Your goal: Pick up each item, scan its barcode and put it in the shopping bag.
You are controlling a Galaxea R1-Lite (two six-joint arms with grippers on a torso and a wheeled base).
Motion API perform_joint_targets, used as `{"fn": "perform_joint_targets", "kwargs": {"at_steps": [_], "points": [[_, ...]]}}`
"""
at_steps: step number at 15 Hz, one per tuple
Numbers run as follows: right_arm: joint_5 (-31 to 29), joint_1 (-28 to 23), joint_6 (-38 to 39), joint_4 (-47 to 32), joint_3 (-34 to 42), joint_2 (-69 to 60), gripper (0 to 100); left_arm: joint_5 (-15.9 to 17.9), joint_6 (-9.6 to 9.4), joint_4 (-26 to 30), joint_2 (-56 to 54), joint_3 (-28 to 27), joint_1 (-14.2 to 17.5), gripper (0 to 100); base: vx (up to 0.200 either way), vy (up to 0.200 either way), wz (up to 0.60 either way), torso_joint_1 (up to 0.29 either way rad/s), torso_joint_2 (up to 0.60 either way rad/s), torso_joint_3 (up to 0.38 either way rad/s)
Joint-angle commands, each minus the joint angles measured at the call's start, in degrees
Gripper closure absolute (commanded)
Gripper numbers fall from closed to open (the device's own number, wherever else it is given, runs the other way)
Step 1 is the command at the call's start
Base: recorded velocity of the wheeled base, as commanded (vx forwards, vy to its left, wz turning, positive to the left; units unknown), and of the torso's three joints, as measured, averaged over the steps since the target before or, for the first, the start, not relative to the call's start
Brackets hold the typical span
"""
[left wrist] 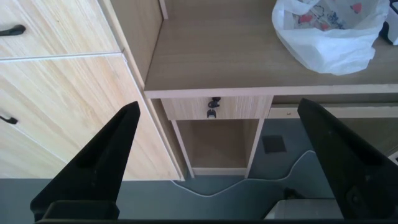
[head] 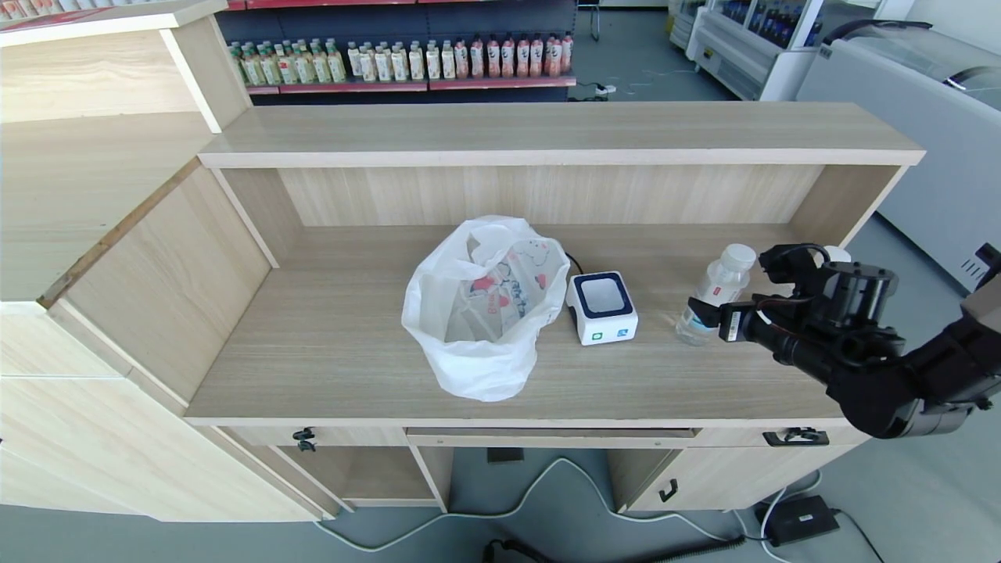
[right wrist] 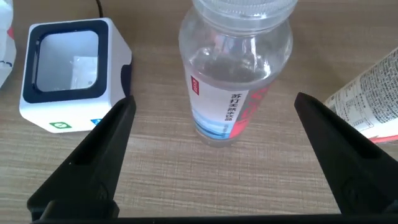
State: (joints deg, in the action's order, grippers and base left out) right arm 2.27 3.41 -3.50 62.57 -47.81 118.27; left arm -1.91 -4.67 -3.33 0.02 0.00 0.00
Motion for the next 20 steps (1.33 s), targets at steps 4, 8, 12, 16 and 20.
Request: {"fn": "perform_joint_targets", "kwargs": {"at_steps": [4,8,12,16,20], "points": [[1.34,0.1,-1.69,0.0,-3.08,2.66,0,-0.02,0.01,-0.01,-0.02,0.0,0.0,0,0.0,0.0,0.0,0.0,0.0,0.0],[1.34,0.19,-3.71,-0.08,-4.22,3.63,0,-0.02,-0.08,-0.01,-0.02,0.0,0.0,0,0.0,0.0,0.0,0.0,0.0,0.0],[1.25,0.19,-4.06,-0.17,-5.63,4.86,0,-0.02,0.01,-0.01,-0.02,0.0,0.0,0,0.0,0.0,0.0,0.0,0.0,0.0],[1.34,0.54,-4.24,-0.61,-7.82,6.0,0,-0.02,0.01,-0.01,-0.02,0.0,0.0,0,0.0,0.0,0.0,0.0,0.0,0.0],[1.34,0.72,-5.2,-0.08,-8.53,8.11,0,-0.11,0.01,-0.01,-0.02,0.0,-0.09,0,0.0,0.0,0.0,0.0,0.0,0.0]]}}
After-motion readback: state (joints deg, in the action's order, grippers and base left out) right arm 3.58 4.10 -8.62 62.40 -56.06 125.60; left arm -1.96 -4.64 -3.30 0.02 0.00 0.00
